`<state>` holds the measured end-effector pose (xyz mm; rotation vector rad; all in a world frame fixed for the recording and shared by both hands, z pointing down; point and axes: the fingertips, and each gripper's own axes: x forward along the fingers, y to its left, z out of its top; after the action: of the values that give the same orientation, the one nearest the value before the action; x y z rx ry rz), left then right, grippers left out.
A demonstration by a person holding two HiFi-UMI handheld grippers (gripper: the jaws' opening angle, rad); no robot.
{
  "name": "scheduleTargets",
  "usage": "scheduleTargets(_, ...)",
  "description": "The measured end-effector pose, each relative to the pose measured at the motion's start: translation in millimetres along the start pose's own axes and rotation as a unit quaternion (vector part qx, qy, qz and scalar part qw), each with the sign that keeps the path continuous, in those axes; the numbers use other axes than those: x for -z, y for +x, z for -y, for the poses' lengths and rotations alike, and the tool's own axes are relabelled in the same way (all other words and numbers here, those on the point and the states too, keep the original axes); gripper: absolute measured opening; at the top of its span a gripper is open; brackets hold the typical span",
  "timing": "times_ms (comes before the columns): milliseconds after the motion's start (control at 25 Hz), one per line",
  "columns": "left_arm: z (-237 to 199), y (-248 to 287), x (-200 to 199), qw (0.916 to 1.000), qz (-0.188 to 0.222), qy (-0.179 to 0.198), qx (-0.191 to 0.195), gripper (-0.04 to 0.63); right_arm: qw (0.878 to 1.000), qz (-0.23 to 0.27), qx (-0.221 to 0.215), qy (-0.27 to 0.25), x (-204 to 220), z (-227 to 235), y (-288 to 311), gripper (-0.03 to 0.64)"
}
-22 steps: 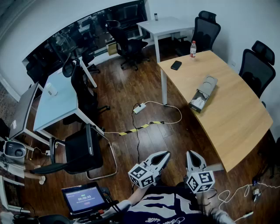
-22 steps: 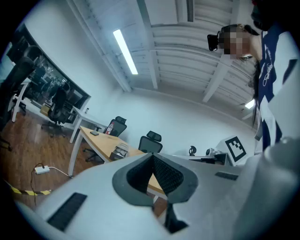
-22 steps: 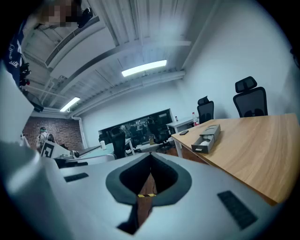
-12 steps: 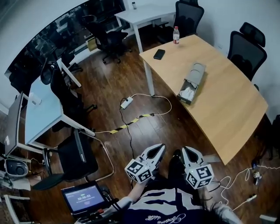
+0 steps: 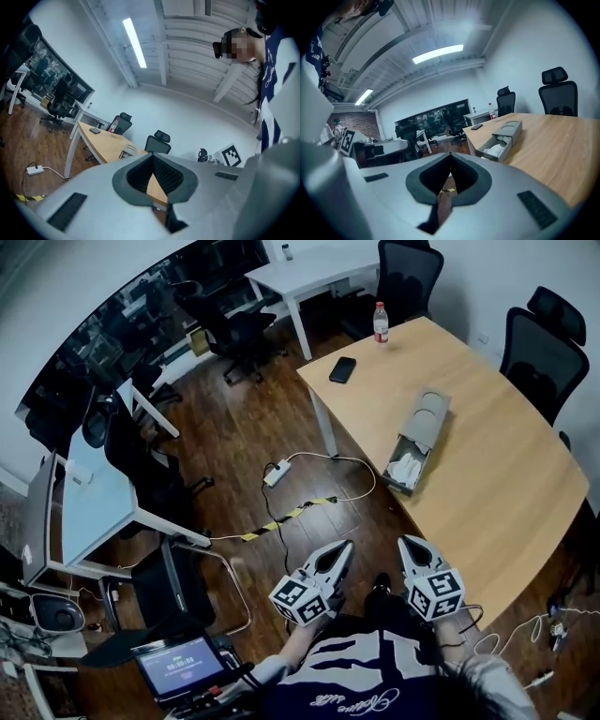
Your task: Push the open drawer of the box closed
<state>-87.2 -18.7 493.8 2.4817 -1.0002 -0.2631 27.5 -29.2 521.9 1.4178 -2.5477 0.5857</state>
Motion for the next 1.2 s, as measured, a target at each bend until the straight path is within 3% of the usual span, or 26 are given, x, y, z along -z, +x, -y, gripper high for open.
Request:
scheduleTargets(480, -32, 61, -1, 0.9981, -0.02, 0.013, -0.058, 0.003, 0.996, -0.08, -0.028, 0.006, 35, 83, 81, -0.009)
scheduleTargets(680, -37, 70, 6, 0.9965, -0.038, 0.01, -0.074, 0.003, 0.995, -0.098, -0.013, 0.001, 48, 108, 109, -0.009)
scheduleTargets(880, -56, 85, 16, 0.9947, -0.055, -0.001, -0.087, 0.002, 0.994, -0.105, 0.007, 0.027, 57, 137, 145, -0.009)
scheduleTargets(1200, -51, 106, 25, 0.9944, -0.08, -0.015, -0.068, 0.002, 0.988, -0.128, 0.02, 0.081, 68, 141, 140, -0.003)
